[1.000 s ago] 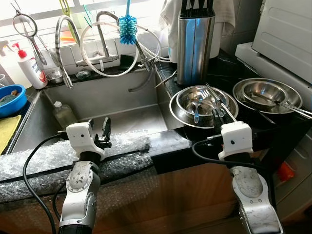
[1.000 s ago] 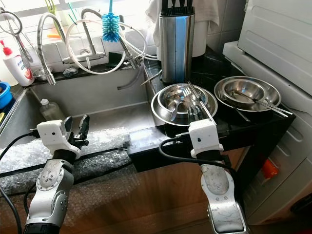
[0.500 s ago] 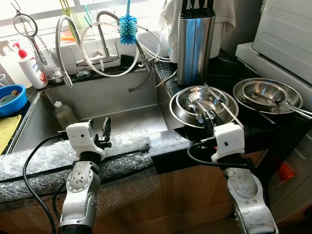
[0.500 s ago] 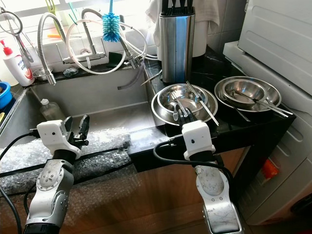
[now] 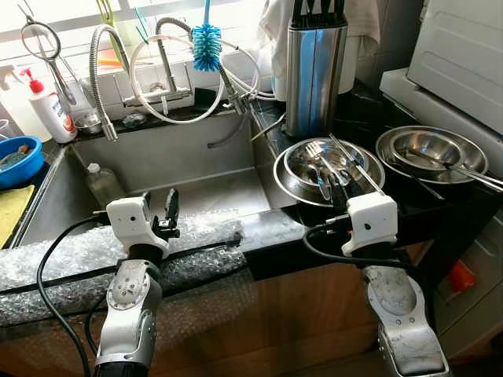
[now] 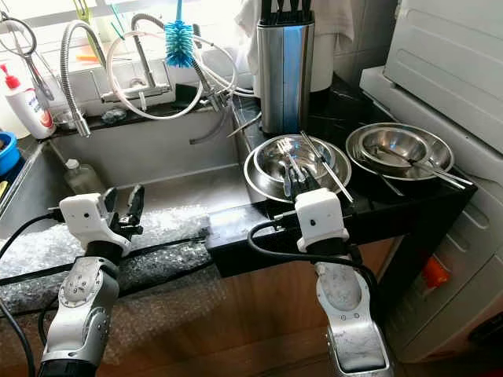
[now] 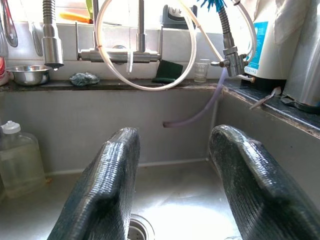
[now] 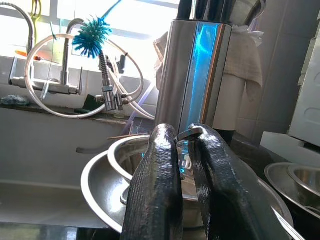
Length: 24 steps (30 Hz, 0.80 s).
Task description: Kitchen organization
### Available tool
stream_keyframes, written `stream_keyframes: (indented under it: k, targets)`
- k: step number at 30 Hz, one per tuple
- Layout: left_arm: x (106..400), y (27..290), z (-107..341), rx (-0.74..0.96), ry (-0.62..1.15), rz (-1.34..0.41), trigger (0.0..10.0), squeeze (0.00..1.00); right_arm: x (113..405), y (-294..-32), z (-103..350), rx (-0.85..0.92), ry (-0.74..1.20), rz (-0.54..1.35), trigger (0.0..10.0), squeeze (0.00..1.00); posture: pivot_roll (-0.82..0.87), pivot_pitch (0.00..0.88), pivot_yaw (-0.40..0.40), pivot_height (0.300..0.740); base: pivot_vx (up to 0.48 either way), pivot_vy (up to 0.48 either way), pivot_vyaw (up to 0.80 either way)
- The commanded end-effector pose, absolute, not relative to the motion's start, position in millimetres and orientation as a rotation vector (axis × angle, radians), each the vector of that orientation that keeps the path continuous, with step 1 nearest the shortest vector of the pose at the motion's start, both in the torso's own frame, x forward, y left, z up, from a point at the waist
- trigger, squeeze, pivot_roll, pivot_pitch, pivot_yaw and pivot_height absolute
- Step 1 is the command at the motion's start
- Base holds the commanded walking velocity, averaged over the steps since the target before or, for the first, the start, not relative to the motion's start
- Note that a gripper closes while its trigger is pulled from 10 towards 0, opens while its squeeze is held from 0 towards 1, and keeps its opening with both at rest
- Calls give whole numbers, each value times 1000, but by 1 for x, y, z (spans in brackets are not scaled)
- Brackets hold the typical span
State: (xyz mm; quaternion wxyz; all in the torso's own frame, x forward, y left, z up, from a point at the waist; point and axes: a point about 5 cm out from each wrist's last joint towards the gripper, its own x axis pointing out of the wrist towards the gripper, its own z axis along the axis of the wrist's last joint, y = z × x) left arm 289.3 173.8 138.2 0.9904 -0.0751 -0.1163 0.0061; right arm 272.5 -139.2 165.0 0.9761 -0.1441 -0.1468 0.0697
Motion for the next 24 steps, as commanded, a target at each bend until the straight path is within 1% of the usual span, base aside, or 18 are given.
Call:
stream_keyframes:
  k: [1, 8, 9, 11, 12, 20, 22, 24]
  targets:
    - [288, 178, 135, -139, -223, 30, 10000, 0, 272, -132, 177, -275, -350, 162, 0, 0, -124, 0, 112, 740, 0, 0, 0]
    - [288, 177, 136, -141, -228, 27, 10000, 0, 273, -127, 183, -266, -371, 185, 0, 0, -124, 0, 113, 740, 0, 0, 0]
    - [289, 177, 137, -141, -230, 26, 10000, 0, 274, -126, 185, -267, -377, 192, 275, 0, -124, 0, 113, 740, 0, 0, 0]
    - [289, 177, 137, -141, -230, 26, 10000, 0, 274, -125, 186, -268, -379, 193, 275, 0, -124, 0, 113, 740, 0, 0, 0]
    - [289, 177, 137, -141, -231, 24, 10000, 0, 275, -124, 190, -266, -395, 193, 10000, 0, -124, 0, 113, 740, 0, 0, 0]
    - [288, 174, 136, -144, -230, 15, 10000, 0, 278, -122, 203, -253, -433, 201, 10000, 0, -125, 0, 114, 740, 0, 0, 0]
    - [289, 172, 137, -145, -230, 8, 10000, 0, 281, -119, 205, -192, -429, 215, 10000, 0, -122, 0, 114, 740, 0, 0, 0]
    - [289, 172, 137, -146, -229, 7, 10000, 0, 282, -118, 207, -168, -428, 223, 10000, 0, -119, 0, 113, 740, 0, 0, 0]
